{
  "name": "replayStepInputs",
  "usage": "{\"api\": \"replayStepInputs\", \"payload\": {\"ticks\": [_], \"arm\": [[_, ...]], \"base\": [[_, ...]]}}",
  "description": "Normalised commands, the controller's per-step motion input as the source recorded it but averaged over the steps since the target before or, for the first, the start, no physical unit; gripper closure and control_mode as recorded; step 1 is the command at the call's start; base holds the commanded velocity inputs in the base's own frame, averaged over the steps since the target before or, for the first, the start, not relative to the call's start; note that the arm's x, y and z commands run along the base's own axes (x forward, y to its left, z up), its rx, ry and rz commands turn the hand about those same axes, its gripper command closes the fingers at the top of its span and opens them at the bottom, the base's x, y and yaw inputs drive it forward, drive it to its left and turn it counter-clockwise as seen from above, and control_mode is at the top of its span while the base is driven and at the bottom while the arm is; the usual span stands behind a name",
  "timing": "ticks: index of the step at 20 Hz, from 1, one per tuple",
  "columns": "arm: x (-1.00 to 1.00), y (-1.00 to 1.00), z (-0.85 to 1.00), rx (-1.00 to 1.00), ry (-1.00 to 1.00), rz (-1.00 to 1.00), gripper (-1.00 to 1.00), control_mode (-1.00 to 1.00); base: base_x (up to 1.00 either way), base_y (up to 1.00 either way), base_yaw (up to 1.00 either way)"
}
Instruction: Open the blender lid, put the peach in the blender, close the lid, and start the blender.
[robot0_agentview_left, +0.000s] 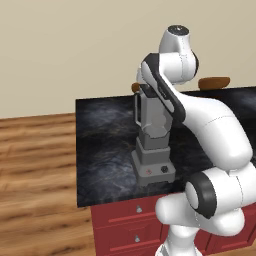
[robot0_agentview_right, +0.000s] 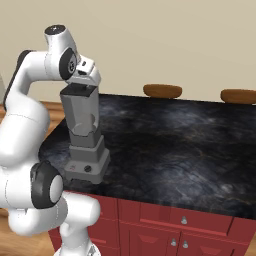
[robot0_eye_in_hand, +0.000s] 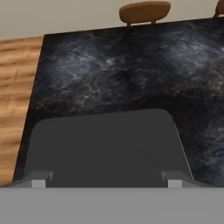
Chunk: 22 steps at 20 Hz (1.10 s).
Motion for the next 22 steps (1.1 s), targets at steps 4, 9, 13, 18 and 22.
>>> {"api": "replayStepInputs", "payload": {"ticks": [4, 9, 13, 18, 22], "arm": [[-0.08, -0.16, -0.26, 0.0, -0.03, 0.0, 1.0, -1.0], [0.0, -0.01, -0.11, -0.01, 0.01, 0.0, 1.0, -1.0], [0.0, 0.0, -0.21, -0.01, 0.09, 0.0, 1.0, -1.0], [-0.1, 0.0, -0.45, 0.0, 0.13, -0.01, 1.0, -1.0], [-0.13, 0.04, -0.51, 0.0, 0.07, -0.01, -1.0, -1.0]], "base": [[0.0, 0.0, 0.0], [0.0, 0.0, 0.0], [0.0, 0.0, 0.0], [0.0, 0.0, 0.0], [0.0, 0.0, 0.0]]}}
